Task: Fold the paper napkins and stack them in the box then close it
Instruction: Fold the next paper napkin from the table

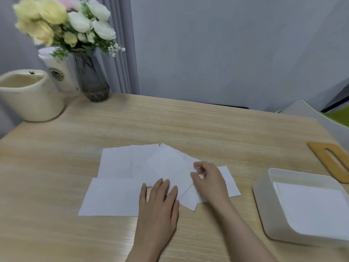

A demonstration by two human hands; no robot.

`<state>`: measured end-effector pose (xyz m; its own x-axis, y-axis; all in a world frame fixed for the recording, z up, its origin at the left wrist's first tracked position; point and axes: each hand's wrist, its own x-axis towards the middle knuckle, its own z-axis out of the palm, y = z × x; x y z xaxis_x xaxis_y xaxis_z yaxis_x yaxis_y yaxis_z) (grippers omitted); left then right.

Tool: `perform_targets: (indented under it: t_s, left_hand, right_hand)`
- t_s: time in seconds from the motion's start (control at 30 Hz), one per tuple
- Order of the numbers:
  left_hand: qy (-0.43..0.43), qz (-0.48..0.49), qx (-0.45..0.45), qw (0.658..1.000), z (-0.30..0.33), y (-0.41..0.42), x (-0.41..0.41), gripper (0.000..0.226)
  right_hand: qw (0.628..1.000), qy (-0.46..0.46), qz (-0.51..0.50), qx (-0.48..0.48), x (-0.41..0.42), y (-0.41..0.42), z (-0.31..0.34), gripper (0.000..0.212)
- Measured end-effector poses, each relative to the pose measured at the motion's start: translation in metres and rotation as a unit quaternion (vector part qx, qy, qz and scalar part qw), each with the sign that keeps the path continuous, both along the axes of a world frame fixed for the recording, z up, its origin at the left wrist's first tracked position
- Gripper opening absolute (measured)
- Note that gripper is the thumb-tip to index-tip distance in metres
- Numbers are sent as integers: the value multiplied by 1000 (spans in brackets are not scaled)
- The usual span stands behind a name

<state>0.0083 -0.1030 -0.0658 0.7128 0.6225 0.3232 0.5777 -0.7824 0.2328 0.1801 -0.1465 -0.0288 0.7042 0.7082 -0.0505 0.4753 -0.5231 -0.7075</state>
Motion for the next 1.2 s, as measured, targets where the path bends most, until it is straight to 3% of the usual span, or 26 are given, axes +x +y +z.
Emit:
perform_targets:
  t_s: [0.2, 0.43, 0.6, 0.83, 0.93, 1.0, 1.1, 1.17, 1.2]
  left_hand:
    - [-5, -3, 3, 1000, -1, 1, 0, 39]
    - [-13, -4, 8, 1000, -3, 2, 0, 38]
    - [-17, -6, 12, 1000, -4, 1, 0, 39]
    - [-8, -7, -18, 1000, -2, 0, 0, 39]
    - [-2, -1, -38, 999, 5, 1, -2, 39]
    - [-19, 0, -84, 996, 10, -1, -1, 43]
    - [-124, 11, -233, 964, 22, -2, 2, 50]
    - [-218, 9, -343, 914, 33, -5, 3, 39]
    - [-265, 10, -412, 872, 40, -6, 5, 34]
  right_hand:
    - [996, 42, -19, -77, 10, 15, 10, 21]
    - [994, 80, -32, -68, 10, 19, 18, 29]
    - [991, 99, -15, -86, 14, 17, 22, 14]
    - [992, 104, -63, -46, 14, -5, 16, 10]
    - [984, 150, -96, 14, 13, -24, 18, 13]
    - [969, 212, -110, 57, 9, -37, 22, 13]
    - [940, 302, -128, 96, -6, -48, 25, 9]
    - [929, 329, -126, 116, -19, -51, 25, 8]
    - [926, 335, -122, 124, -25, -52, 25, 7]
